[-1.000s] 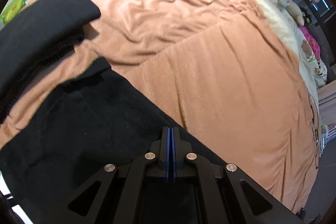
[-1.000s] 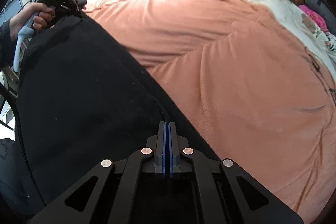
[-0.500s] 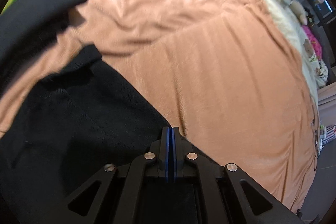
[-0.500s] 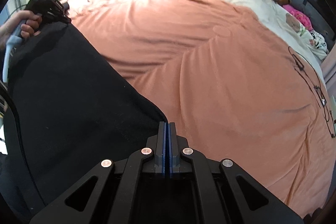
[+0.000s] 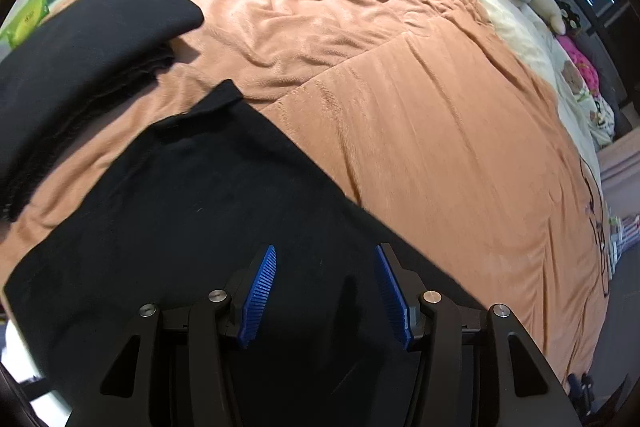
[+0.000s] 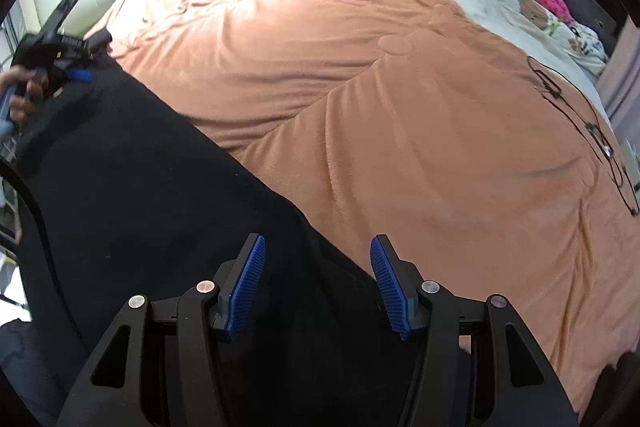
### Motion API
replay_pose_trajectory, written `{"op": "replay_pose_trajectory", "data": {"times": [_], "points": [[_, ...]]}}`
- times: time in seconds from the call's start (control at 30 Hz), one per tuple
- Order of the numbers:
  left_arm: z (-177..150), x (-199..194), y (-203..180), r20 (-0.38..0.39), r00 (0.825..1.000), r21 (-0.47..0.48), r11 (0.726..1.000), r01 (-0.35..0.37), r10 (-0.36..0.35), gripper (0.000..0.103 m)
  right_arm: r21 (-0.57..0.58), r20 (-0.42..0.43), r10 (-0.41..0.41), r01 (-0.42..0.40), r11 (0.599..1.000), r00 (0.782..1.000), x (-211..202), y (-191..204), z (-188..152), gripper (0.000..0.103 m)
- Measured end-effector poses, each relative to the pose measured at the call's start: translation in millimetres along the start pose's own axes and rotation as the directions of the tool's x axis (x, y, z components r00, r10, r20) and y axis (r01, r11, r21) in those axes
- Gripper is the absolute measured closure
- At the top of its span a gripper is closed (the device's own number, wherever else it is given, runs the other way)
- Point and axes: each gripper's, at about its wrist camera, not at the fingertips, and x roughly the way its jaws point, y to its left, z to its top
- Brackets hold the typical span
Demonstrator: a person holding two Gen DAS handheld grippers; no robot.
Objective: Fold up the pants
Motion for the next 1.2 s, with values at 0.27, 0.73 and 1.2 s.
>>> {"op": "replay_pose_trajectory", "data": {"times": [0.27, 0.73, 1.2], "points": [[-32, -36, 9, 0.02, 1.0, 0.073, 0.997, 0.009, -0.01, 0.049, 0.077, 0.019, -0.031, 0.029, 0.997, 0.999, -52, -9, -26, 0.05], [-78, -71, 45, 0.044, 0.998, 0.119, 0.992, 0.03, -0.036, 0.049, 0.285, 0.095, -0.158, 0.125, 0.95, 0.983, -187, -51, -80, 0.05], [-127, -84, 66, 0.057, 0.998, 0.18, 0.984, 0.008, -0.019, 0.039, 0.51, 0.011, -0.287, 0.241, 0.826, 0.958, -243, -94, -189, 0.04]]}}
